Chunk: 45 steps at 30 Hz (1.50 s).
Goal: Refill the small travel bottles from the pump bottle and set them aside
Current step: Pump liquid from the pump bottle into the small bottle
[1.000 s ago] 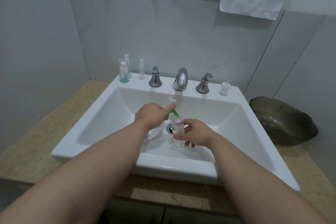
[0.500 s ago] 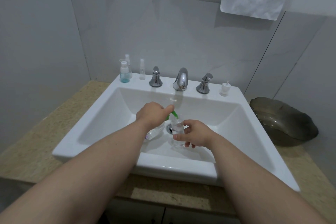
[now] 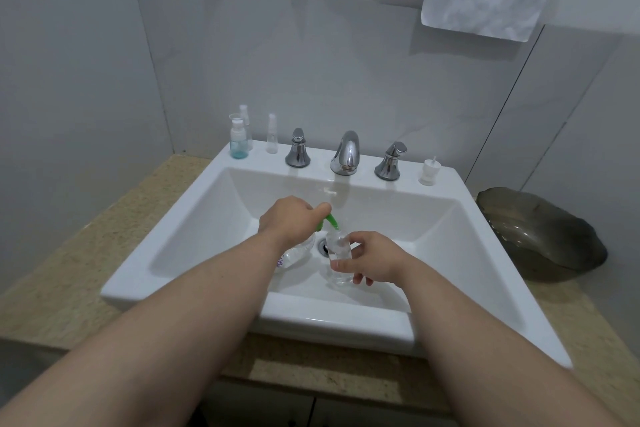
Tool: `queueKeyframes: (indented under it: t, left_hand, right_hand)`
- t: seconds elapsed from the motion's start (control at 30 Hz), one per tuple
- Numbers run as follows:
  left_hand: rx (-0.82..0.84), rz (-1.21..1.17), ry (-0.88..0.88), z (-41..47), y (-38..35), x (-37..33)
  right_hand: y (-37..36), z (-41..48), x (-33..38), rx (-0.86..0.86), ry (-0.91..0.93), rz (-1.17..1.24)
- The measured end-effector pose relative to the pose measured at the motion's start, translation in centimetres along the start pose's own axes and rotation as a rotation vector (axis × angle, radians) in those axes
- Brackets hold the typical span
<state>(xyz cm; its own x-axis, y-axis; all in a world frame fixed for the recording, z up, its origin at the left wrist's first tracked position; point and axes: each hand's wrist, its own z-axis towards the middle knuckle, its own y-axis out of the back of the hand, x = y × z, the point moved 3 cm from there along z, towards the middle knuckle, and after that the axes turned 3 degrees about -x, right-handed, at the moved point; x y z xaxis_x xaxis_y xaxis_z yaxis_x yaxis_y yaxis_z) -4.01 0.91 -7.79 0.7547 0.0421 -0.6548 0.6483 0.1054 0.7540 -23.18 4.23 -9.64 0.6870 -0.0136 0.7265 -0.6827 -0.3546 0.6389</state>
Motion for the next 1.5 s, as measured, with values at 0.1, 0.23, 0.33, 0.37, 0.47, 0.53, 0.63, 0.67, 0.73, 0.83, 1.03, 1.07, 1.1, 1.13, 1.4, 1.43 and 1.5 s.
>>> queueKeyframes:
  t: [0.1,0.23,0.33,0.37,0.47,0.53,0.63,0.67,0.73,0.83,1.03,1.07,1.1,1.13,1.4,1.43,1.5]
  left_hand:
    - [0.009,0.001,-0.010,0.07,0.03,0.22]
    - [0.013,0.004,-0.029,0.14,0.03,0.34]
    - [0.022,0.007,-0.029,0.21,-0.12,0.35]
    - [0.023,0.009,-0.030,0.21,-0.13,0.29]
    - [0.016,0.014,-0.032,0.22,-0.18,0.22]
    - [0.011,0.015,-0.026,0.22,-0.16,0.17]
    - [0.014,0.014,-0.017,0.30,-0.16,0.14]
    - [0.014,0.012,-0.011,0.34,-0.15,0.15]
    - [0.011,0.010,0.000,0.47,-0.19,0.24]
    - [0.012,0.006,0.008,0.57,-0.33,0.33]
    - [0.010,0.010,0.001,0.64,-0.48,0.29]
    - [0.005,0.015,-0.003,0.65,-0.48,0.28]
    - [0.001,0.017,-0.006,0.67,-0.50,0.28]
    - [0.000,0.018,-0.009,0.68,-0.50,0.25]
    - [0.021,0.014,-0.012,0.30,-0.38,-0.11]
    - [0.018,0.018,-0.016,0.27,-0.35,-0.12]
    - [0.005,0.032,-0.027,0.22,-0.31,-0.07]
  right_hand:
    - [0.01,0.09,-0.04,-0.011,0.010,0.029]
    - [0.03,0.20,-0.09,-0.015,0.013,0.053]
    - [0.03,0.30,-0.19,-0.015,0.015,0.055]
    - [0.04,0.28,-0.19,-0.016,0.014,0.057]
    - [0.03,0.35,-0.24,-0.021,0.010,0.061]
    - [0.01,0.39,-0.24,-0.024,0.011,0.061]
    - [0.01,0.42,-0.24,-0.025,0.011,0.059]
    - [0.03,0.41,-0.24,-0.025,0.011,0.058]
    - [0.07,0.34,-0.19,-0.021,0.012,0.053]
    - [0.06,0.22,-0.12,-0.018,0.008,0.052]
    - [0.03,0.15,-0.10,-0.012,0.010,0.051]
    - [-0.01,0.19,-0.15,-0.011,0.009,0.054]
    - [-0.02,0.22,-0.17,-0.010,0.008,0.054]
    - [-0.03,0.25,-0.19,-0.011,0.009,0.052]
    - [-0.07,0.08,-0.11,-0.002,0.006,0.026]
    - [-0.07,0.10,-0.12,-0.005,0.003,0.026]
    - [-0.08,0.16,-0.17,-0.008,0.000,0.023]
